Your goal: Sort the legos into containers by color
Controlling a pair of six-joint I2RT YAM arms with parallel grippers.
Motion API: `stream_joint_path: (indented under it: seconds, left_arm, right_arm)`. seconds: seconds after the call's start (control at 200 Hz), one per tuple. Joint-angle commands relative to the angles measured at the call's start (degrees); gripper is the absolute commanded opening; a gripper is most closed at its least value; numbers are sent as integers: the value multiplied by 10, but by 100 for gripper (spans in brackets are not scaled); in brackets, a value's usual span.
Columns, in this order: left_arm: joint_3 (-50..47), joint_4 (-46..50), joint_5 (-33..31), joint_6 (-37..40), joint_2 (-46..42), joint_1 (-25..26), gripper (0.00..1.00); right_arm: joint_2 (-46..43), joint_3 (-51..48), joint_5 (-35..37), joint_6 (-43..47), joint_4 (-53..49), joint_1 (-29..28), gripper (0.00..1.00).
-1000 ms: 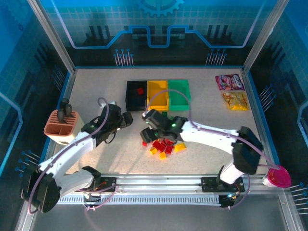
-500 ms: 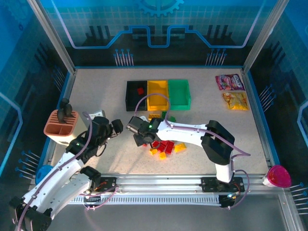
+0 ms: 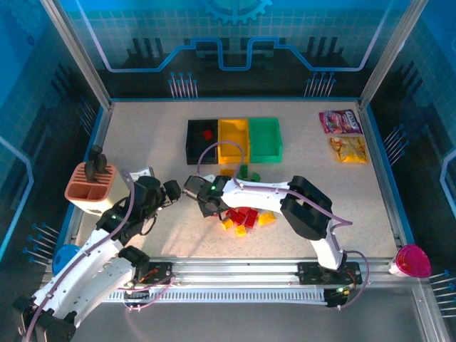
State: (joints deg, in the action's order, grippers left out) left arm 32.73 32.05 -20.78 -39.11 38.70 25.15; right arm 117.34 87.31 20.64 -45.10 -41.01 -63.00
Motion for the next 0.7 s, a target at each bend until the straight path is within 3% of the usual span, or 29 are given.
stream_joint_path:
  seconds: [0.0,0.695]
  left_arm:
    - [-8,12,-11,-12,-9,3,83]
    - [-21,20,-19,-16,-22,3,83]
  right_arm:
    - [23,27,14,-14,-25,-8,47]
    - [36,67,34,10,-48,-16,21]
